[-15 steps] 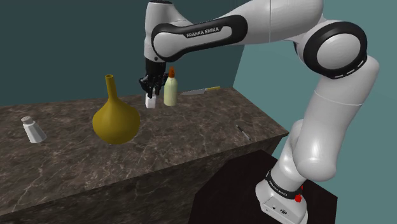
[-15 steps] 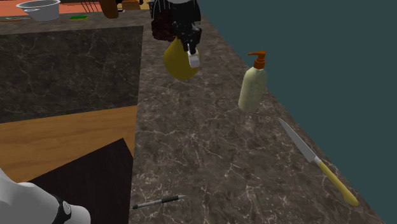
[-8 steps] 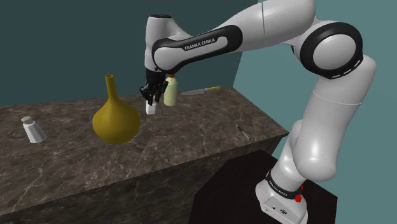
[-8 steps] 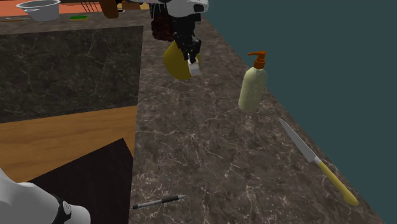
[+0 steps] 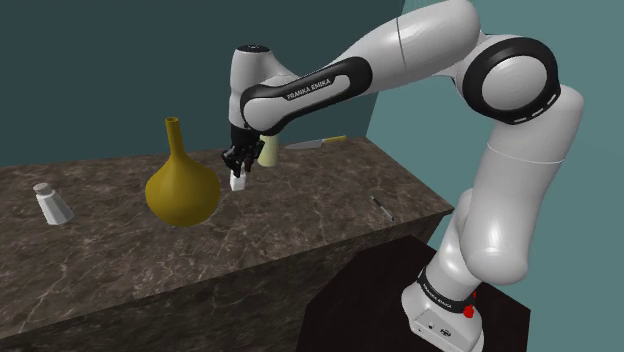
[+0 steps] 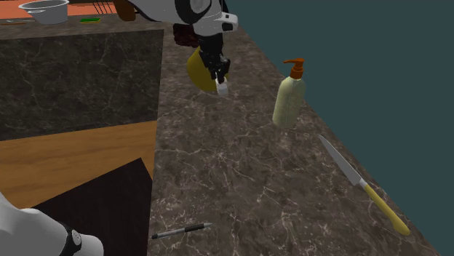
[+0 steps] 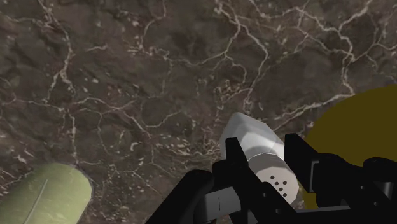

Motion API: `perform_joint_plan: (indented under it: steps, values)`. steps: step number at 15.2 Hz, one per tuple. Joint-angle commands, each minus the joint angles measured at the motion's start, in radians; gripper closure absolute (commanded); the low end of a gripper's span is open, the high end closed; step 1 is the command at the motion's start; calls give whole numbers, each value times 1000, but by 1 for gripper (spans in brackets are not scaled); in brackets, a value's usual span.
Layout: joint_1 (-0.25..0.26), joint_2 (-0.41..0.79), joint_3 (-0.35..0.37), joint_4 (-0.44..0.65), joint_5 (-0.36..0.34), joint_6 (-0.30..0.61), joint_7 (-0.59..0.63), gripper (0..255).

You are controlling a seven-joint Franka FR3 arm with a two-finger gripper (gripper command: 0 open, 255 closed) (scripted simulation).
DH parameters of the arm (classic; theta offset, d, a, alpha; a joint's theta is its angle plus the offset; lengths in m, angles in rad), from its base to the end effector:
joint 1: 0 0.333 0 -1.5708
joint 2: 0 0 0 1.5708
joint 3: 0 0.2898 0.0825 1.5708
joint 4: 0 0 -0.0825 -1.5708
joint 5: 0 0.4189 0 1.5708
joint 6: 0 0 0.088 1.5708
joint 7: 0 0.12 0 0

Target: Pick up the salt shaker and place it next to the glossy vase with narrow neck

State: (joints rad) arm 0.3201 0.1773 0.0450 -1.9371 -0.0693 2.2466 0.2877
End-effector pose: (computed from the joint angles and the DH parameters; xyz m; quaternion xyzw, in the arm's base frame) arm 0.5958 0.2243 0.3505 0.9958 0.0578 0.0705 0.0020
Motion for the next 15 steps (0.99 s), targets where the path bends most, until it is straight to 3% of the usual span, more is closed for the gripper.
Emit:
perform_joint_plan:
  steps: [1, 5, 13, 14, 15]
  values:
    - [1, 13, 0, -12, -2, 25, 3, 255]
    - [1, 42, -1, -40, -7, 83, 9, 255]
    - [1, 42, -1, -40, -7, 83, 9, 255]
    - [1, 42, -1, -40, -7, 83, 9, 0]
    - [1, 42, -1, -40, -7, 83, 9, 0]
